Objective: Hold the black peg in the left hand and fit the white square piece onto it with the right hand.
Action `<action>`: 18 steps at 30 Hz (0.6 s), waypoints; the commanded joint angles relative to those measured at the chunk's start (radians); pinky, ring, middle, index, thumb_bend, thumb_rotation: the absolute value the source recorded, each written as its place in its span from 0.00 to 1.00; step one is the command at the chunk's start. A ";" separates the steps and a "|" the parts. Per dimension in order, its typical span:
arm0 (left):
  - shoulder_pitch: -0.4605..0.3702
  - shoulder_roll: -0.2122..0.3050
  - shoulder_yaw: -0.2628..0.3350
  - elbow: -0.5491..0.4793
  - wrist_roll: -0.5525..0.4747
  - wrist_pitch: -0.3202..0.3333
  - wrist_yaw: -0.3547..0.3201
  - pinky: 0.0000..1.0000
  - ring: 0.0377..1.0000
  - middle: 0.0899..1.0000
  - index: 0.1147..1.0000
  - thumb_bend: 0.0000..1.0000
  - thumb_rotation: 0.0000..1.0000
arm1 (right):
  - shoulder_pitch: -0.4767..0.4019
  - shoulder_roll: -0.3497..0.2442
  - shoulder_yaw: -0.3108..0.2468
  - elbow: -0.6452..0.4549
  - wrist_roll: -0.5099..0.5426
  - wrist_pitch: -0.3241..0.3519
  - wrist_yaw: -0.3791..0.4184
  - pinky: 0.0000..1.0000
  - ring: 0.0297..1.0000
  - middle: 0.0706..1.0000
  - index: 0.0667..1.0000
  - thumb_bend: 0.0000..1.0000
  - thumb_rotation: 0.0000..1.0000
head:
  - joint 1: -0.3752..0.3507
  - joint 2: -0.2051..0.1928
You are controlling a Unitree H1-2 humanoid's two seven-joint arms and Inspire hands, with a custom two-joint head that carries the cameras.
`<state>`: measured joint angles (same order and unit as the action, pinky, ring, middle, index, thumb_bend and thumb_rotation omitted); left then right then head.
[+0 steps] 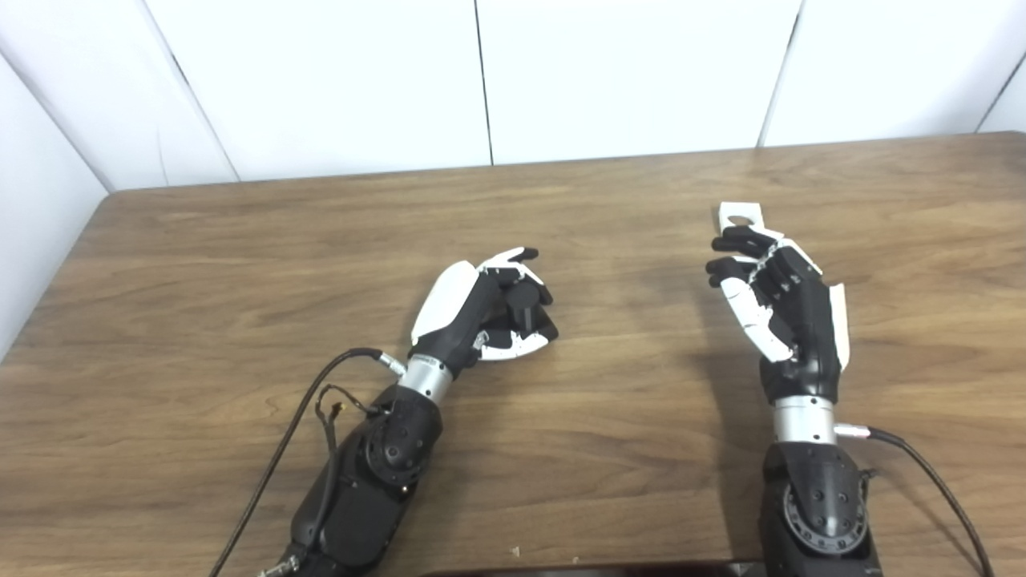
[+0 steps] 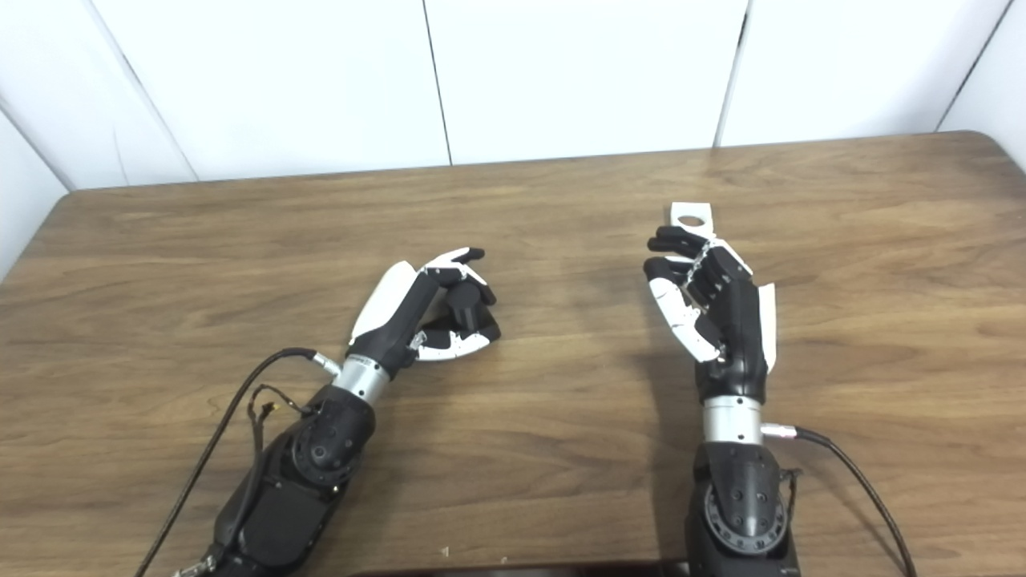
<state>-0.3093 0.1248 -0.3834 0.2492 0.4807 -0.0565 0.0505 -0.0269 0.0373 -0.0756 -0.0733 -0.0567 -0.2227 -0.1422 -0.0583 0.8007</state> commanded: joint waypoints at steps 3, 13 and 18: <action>0.016 0.008 -0.023 0.064 0.014 0.054 -0.073 0.74 0.88 0.87 0.43 0.52 0.07 | 0.006 0.017 0.005 -0.013 -0.003 -0.015 -0.006 0.50 0.54 0.59 0.60 0.39 0.37 | 0.001 0.001; 0.018 0.012 -0.019 0.055 0.021 0.058 -0.065 0.74 0.87 0.87 0.60 0.76 0.18 | 0.009 0.017 0.004 -0.004 -0.005 -0.028 -0.012 0.50 0.53 0.59 0.60 0.41 0.37 | -0.003 0.000; 0.023 0.016 -0.007 0.036 0.052 0.087 -0.044 0.75 0.89 0.90 0.71 0.85 0.25 | 0.009 0.015 0.002 -0.010 -0.002 -0.023 -0.013 0.50 0.53 0.59 0.60 0.41 0.37 | 0.001 0.001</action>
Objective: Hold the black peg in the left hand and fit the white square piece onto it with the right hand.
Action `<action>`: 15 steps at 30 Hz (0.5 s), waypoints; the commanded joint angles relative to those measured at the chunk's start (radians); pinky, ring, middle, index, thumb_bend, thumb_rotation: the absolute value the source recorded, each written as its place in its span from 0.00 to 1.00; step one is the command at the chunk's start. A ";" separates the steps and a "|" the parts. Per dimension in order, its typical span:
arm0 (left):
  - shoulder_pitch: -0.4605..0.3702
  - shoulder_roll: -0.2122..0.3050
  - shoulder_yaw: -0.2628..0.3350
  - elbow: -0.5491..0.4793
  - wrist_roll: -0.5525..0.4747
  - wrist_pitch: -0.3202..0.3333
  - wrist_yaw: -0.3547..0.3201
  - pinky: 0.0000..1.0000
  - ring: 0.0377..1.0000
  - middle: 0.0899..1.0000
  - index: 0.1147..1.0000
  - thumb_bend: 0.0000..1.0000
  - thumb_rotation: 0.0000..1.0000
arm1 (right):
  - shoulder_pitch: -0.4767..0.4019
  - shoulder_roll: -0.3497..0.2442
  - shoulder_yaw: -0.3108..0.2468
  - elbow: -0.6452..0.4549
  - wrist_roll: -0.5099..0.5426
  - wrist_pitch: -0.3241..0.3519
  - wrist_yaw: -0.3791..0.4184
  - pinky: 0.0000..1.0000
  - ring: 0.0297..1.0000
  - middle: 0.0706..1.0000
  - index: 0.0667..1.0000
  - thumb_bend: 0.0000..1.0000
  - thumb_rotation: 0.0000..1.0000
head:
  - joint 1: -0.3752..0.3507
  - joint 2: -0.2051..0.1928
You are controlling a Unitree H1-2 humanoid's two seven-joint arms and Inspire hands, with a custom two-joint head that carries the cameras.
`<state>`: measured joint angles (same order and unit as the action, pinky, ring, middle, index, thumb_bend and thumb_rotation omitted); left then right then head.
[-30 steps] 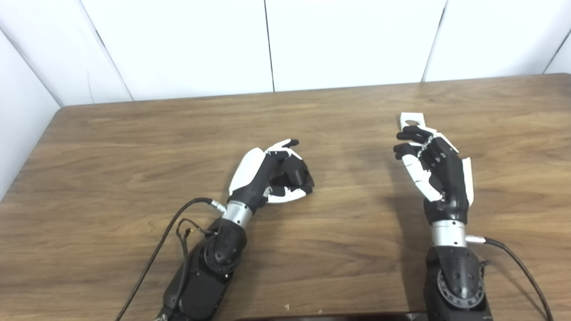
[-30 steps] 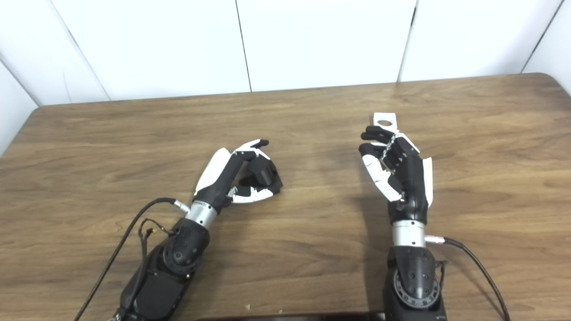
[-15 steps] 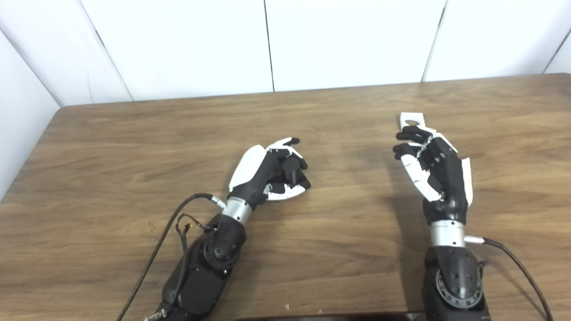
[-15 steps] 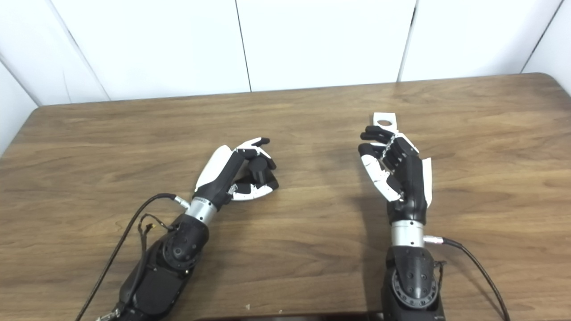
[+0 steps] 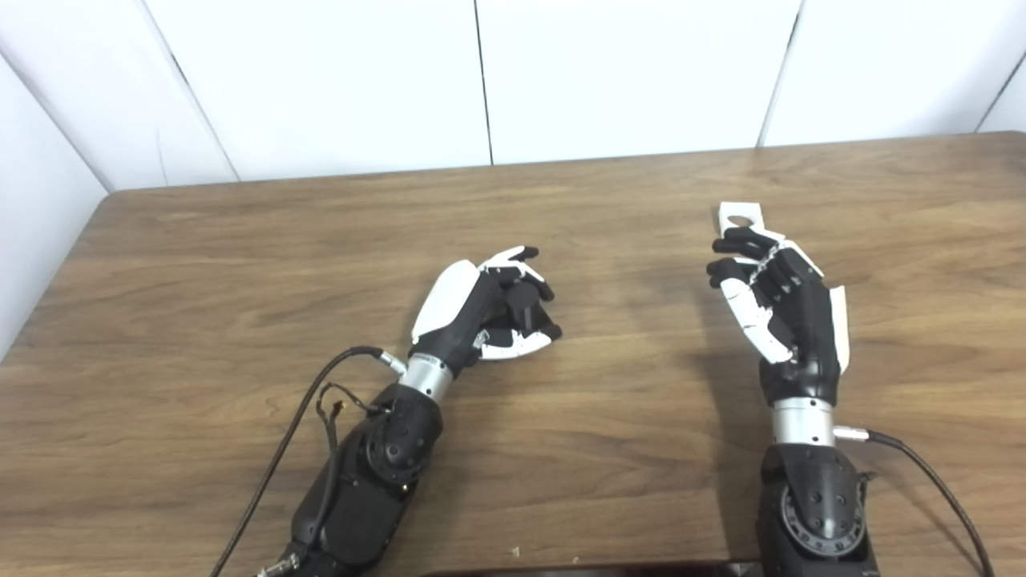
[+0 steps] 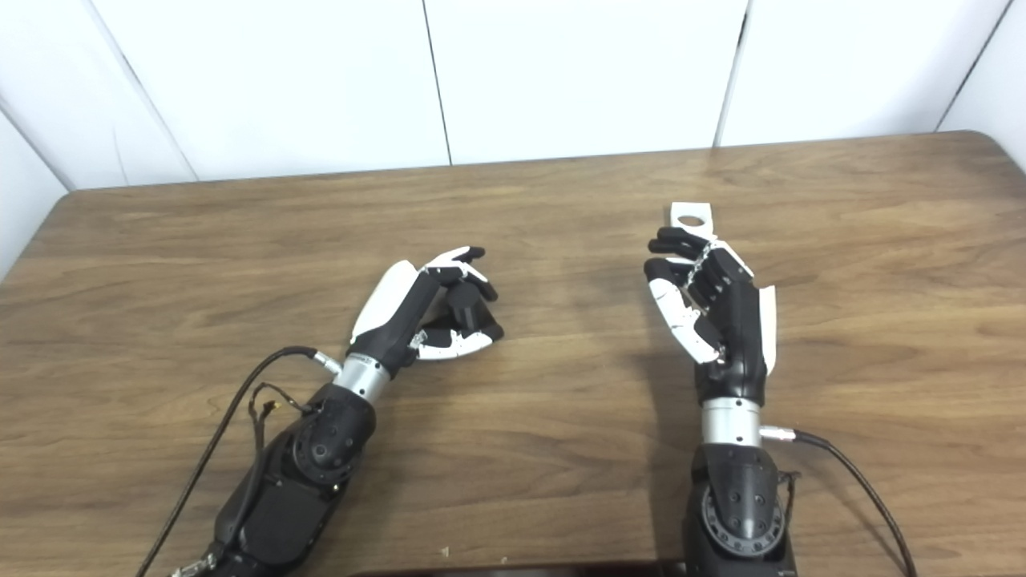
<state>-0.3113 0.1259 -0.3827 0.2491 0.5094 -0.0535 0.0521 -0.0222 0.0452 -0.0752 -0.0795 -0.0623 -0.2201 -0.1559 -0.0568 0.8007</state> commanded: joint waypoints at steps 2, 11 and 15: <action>0.028 0.019 -0.005 0.025 0.055 0.100 -0.032 0.74 0.90 0.91 0.75 0.88 0.27 | 0.005 0.004 0.001 -0.004 0.005 -0.025 0.002 0.50 0.54 0.59 0.60 0.41 0.37 | 0.003 0.004; 0.040 0.032 -0.022 -0.024 0.275 0.211 0.000 0.70 0.88 0.87 0.62 0.85 0.35 | 0.005 -0.003 0.002 -0.002 0.002 -0.019 0.004 0.51 0.55 0.60 0.60 0.43 0.41 | 0.010 0.007; 0.042 0.027 -0.035 -0.036 0.356 0.258 -0.005 0.71 0.86 0.86 0.57 0.85 0.40 | 0.005 -0.006 0.002 -0.008 0.003 -0.012 0.006 0.51 0.54 0.60 0.60 0.42 0.40 | 0.014 0.010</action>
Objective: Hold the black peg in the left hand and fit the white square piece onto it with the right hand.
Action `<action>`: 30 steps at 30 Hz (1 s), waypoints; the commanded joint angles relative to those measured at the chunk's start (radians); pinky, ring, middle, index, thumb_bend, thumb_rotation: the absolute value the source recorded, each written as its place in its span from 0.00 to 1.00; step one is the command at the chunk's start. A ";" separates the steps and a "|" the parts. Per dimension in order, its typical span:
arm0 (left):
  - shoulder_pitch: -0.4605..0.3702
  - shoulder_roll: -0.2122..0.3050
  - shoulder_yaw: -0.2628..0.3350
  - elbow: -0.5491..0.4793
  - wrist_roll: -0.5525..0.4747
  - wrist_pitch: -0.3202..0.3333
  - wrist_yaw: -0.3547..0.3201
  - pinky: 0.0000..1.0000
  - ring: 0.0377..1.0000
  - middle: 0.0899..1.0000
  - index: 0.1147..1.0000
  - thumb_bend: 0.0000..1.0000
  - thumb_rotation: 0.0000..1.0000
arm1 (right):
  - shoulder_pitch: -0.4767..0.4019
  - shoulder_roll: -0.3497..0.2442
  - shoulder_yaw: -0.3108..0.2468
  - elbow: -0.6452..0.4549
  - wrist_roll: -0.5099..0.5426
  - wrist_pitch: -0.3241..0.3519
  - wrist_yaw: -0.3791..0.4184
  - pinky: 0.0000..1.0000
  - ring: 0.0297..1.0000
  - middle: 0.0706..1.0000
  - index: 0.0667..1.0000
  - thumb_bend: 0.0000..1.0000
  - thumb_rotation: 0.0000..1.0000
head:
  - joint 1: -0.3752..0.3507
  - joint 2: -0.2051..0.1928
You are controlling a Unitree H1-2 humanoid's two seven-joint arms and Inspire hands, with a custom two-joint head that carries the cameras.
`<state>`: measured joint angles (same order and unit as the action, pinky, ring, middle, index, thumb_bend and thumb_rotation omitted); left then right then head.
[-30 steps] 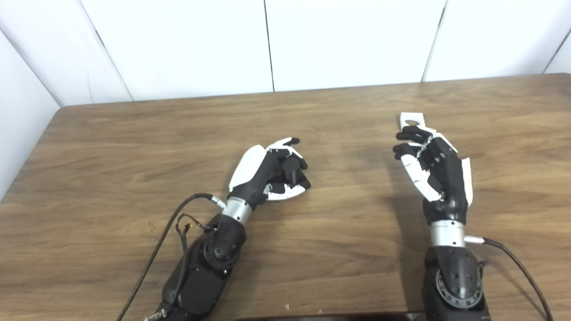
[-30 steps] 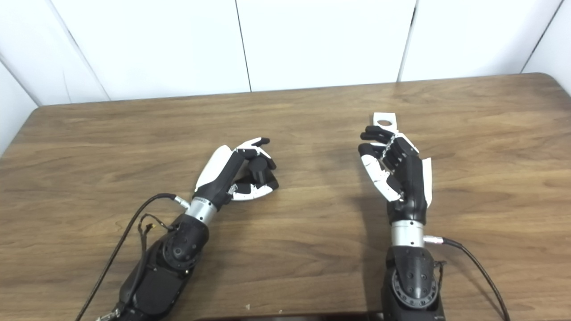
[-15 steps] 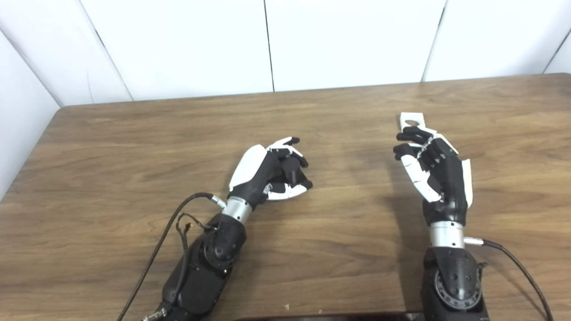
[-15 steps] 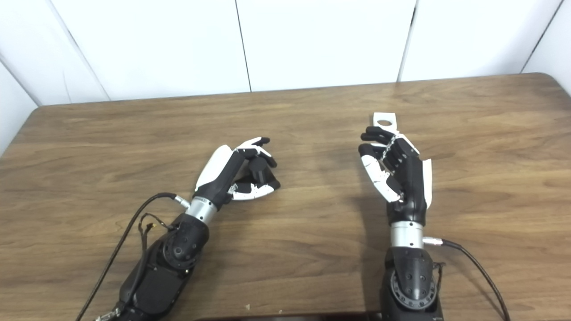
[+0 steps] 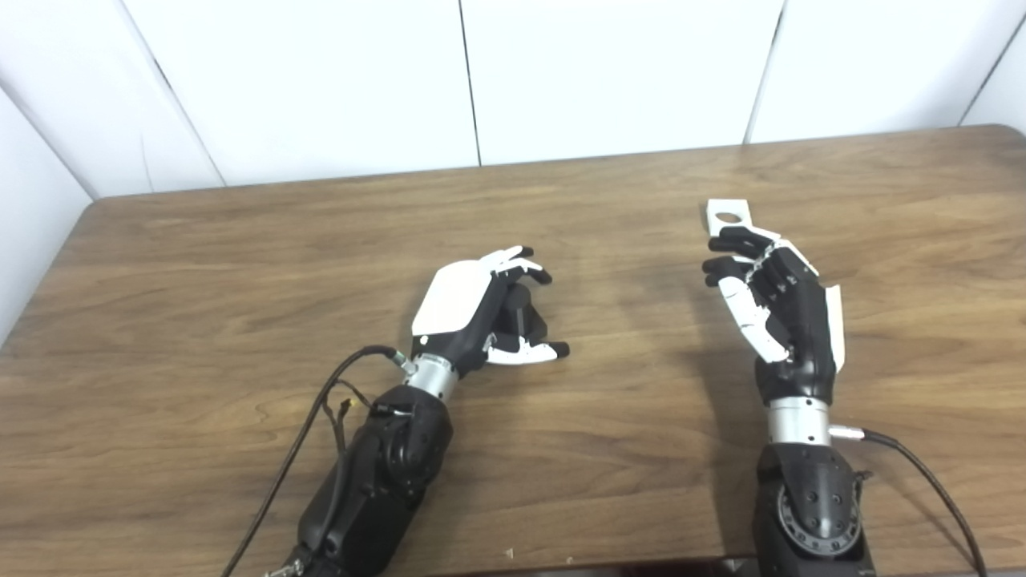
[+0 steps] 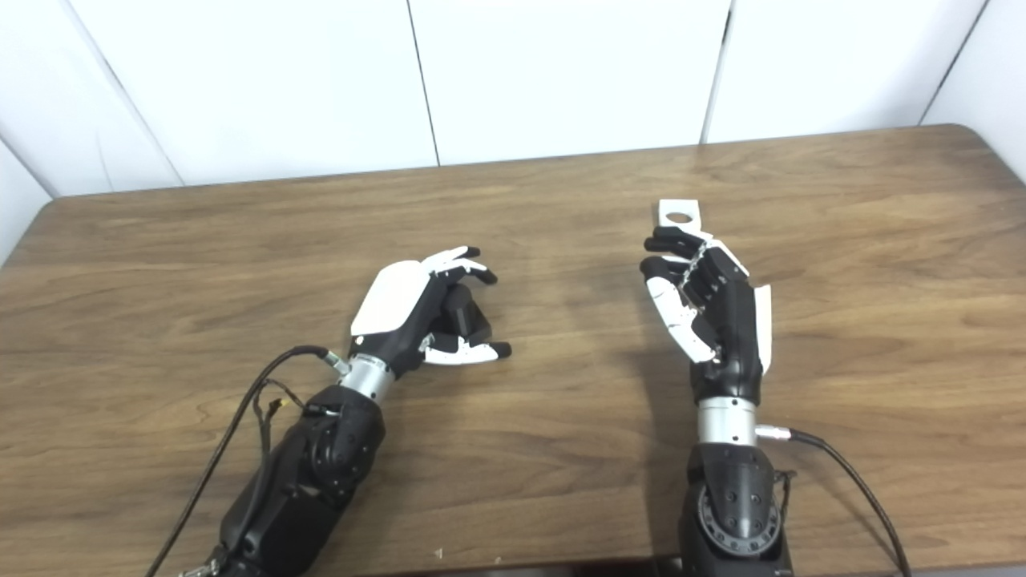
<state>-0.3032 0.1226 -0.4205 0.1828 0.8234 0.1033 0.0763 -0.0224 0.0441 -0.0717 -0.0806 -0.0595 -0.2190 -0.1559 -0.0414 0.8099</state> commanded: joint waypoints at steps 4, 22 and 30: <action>0.038 0.022 0.001 0.027 0.080 0.132 -0.036 0.70 0.86 0.85 0.54 0.86 0.40 | 0.008 -0.004 -0.004 -0.016 0.004 0.001 0.005 0.51 0.53 0.59 0.60 0.42 0.40 | 0.001 0.003; 0.033 0.030 0.022 0.008 0.085 0.146 -0.061 0.69 0.86 0.86 0.56 0.86 0.40 | -0.002 -0.007 -0.008 -0.008 0.008 0.004 0.003 0.50 0.52 0.58 0.59 0.44 0.43 | 0.011 0.005; 0.049 0.050 0.034 -0.053 0.093 0.161 -0.093 0.69 0.87 0.86 0.58 0.86 0.40 | -0.006 -0.013 -0.009 -0.004 0.018 -0.004 0.007 0.50 0.53 0.58 0.59 0.44 0.42 | 0.014 0.004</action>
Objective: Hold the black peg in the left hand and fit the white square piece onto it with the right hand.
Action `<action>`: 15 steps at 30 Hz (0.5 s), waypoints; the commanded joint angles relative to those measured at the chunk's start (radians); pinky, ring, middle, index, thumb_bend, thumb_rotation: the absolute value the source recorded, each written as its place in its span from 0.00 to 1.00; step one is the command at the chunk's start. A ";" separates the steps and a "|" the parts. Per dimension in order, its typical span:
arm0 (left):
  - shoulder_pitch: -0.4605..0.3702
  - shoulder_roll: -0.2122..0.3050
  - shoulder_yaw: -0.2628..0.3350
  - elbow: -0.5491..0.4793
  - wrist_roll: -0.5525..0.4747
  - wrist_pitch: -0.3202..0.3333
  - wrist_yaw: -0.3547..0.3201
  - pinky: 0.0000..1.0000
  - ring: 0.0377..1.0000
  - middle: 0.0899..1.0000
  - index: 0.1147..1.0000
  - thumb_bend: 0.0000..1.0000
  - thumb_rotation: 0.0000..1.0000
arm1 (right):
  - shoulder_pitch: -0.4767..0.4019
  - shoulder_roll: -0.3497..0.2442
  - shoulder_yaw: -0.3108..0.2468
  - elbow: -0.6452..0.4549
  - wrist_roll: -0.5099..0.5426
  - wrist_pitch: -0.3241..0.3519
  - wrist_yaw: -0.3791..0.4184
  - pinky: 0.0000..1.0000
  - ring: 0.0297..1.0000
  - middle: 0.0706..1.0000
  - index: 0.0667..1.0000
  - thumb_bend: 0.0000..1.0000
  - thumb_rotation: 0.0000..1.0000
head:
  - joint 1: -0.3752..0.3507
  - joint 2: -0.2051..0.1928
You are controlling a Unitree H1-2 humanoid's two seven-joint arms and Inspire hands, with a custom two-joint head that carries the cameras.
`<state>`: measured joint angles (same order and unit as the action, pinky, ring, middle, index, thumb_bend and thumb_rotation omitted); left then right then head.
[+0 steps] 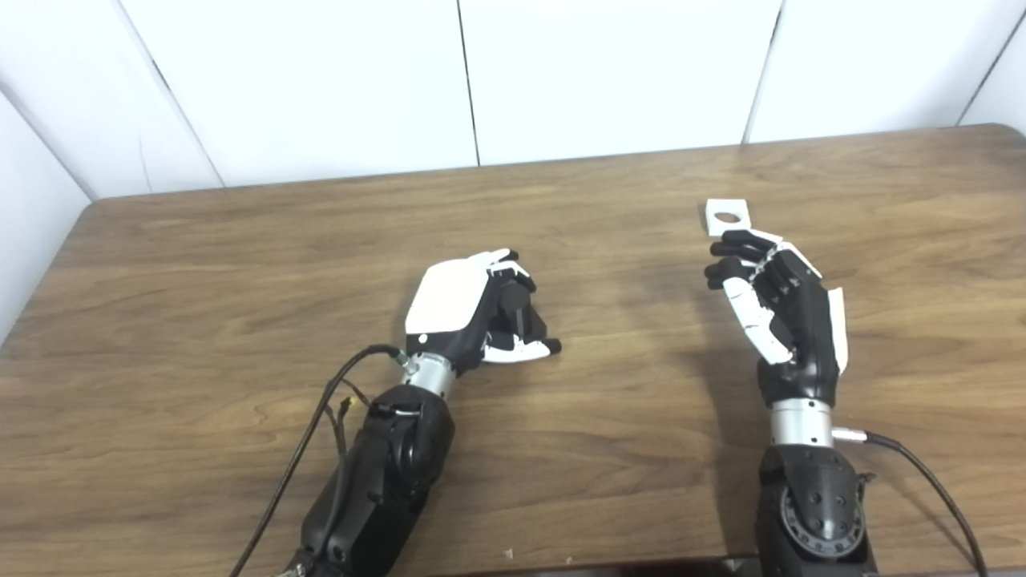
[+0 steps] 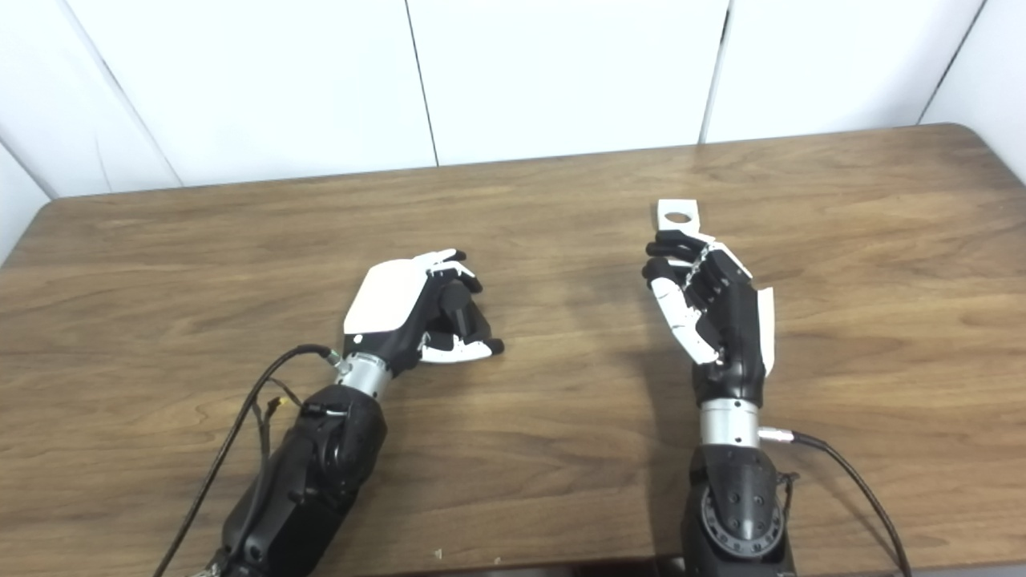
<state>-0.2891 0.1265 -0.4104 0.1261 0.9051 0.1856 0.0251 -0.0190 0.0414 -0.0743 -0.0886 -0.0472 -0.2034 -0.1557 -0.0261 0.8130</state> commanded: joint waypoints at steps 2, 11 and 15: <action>0.041 0.054 0.027 -0.009 0.022 0.086 -0.050 0.69 0.87 0.86 0.58 0.86 0.40 | -0.010 -0.011 -0.007 0.005 0.010 -0.022 0.008 0.50 0.53 0.58 0.59 0.44 0.41 | -0.001 0.000; 0.060 0.081 0.038 -0.065 0.045 0.118 -0.104 0.69 0.87 0.87 0.59 0.86 0.39 | -0.016 -0.021 -0.005 0.008 0.017 -0.022 0.010 0.50 0.52 0.58 0.59 0.43 0.40 | 0.003 0.002; 0.067 0.085 0.045 -0.069 0.050 0.113 -0.102 0.69 0.87 0.86 0.58 0.86 0.39 | -0.019 -0.023 -0.003 0.003 0.019 -0.014 0.011 0.49 0.52 0.58 0.58 0.43 0.39 | 0.004 0.003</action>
<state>-0.2497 0.1665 -0.3863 0.0407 0.9400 0.2314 -0.0400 -0.0229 0.0244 -0.0747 -0.0865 -0.0282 -0.2035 -0.1547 -0.0215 0.8145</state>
